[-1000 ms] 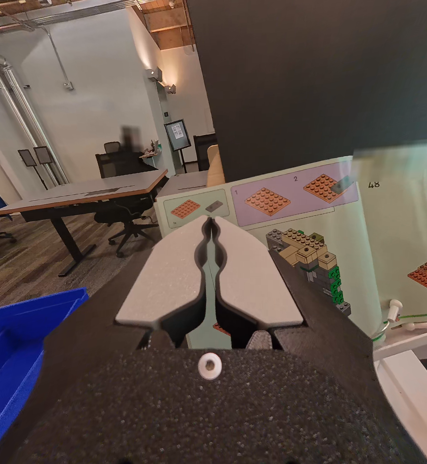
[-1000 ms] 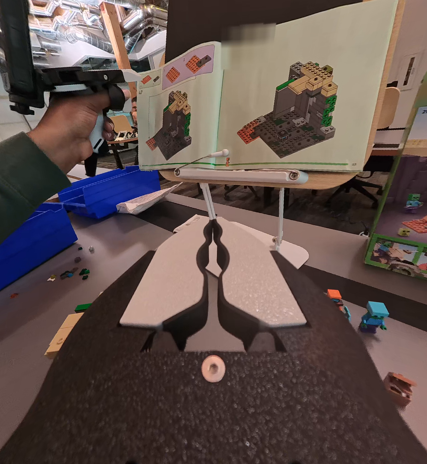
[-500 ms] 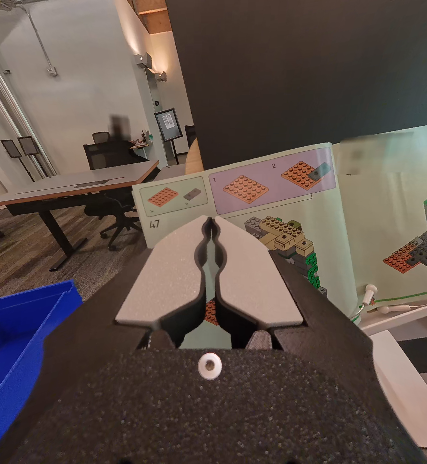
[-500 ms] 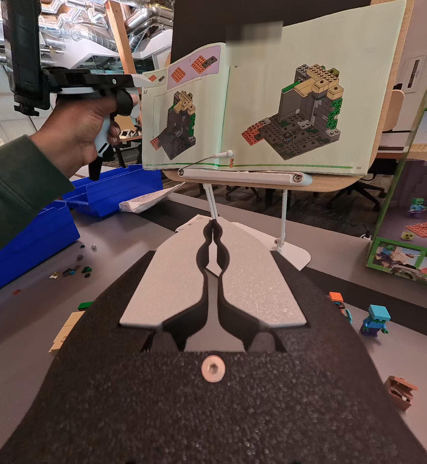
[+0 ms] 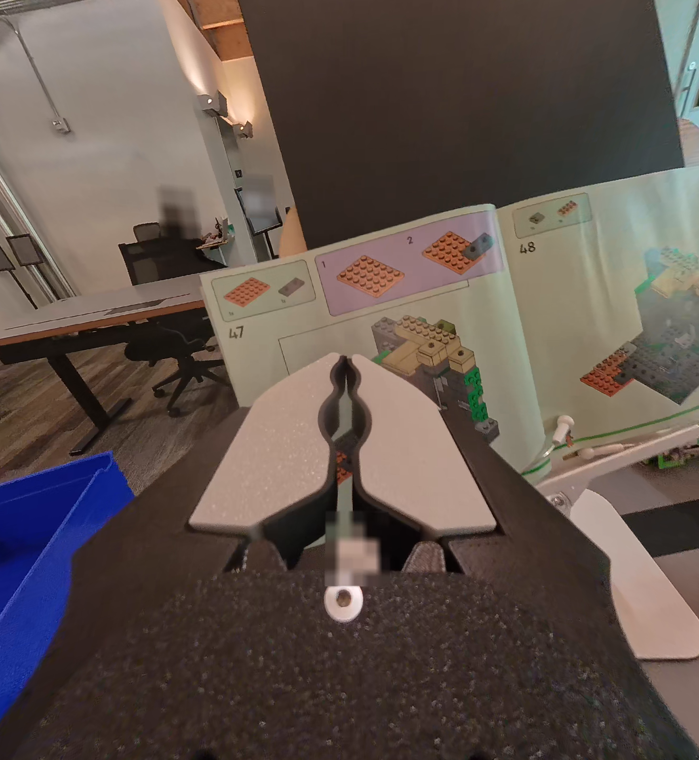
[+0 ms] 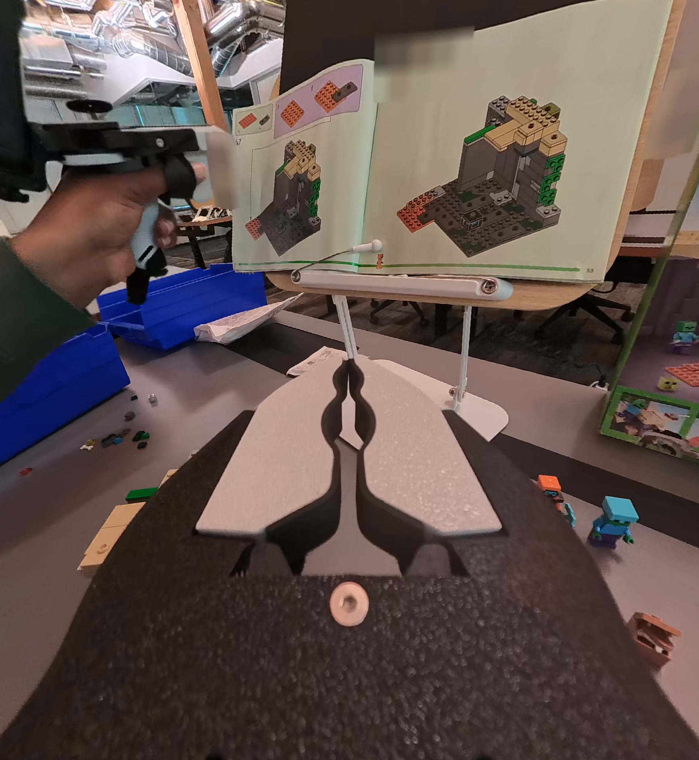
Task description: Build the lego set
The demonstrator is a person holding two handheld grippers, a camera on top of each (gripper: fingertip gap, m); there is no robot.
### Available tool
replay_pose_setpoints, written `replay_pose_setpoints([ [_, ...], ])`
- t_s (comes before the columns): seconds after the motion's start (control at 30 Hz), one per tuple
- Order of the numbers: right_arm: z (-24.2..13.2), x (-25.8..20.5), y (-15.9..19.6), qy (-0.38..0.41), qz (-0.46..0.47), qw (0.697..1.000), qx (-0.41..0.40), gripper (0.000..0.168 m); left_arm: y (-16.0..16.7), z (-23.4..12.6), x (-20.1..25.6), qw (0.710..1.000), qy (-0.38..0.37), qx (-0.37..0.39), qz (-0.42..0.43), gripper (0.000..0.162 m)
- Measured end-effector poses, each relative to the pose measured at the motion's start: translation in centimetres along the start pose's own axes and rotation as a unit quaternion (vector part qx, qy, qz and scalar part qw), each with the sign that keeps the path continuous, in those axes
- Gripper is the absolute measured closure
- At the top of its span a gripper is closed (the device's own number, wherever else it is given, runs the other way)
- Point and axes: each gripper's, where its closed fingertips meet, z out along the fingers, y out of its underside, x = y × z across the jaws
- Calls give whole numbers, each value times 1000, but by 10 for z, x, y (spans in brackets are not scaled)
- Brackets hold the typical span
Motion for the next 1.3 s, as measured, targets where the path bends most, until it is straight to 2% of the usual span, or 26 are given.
replay_pose_setpoints([
  [0.27, 1, -3, 3, -5, 5, 1000, -2, 168, 14, -59, 16, 999, 38, 3, -9, 162],
  [0.47, 3, -8, 7, -10, -5, 1000, -10, 168, 18, -130, 15, 994, 102, -22, -21, 162],
  [0.6, 3, -8, 9, -10, -4, 1000, -12, 168, 10, -193, -17, 989, 136, -48, -18, 162],
  [0.63, 3, -8, 9, -10, -2, 1000, -13, 168, 14, -208, -29, 988, 140, -67, -5, 156],
  [0.77, 5, -10, 13, -16, 7, 1000, -17, 168, 52, -261, -90, 971, 142, -185, 60, 147],
  [0.93, 8, -16, 18, -20, -6, 999, -27, 168, 138, -329, -134, 897, 188, -390, 84, 136],
  [1.03, 9, -17, 21, -20, -10, 999, -33, 168, 189, -367, -135, 830, 252, -477, 139, 130],
  [1.1, 9, -18, 24, -21, -11, 999, -37, 168, 217, -390, -134, 774, 303, -528, 173, 126],
  [1.17, 9, -18, 26, -20, -18, 999, -40, 168, 236, -406, -133, 729, 341, -562, 192, 121],
  [1.3, 8, -18, 26, -17, -28, 998, -45, 168, 256, -407, -139, 692, 372, -584, 206, 122],
])
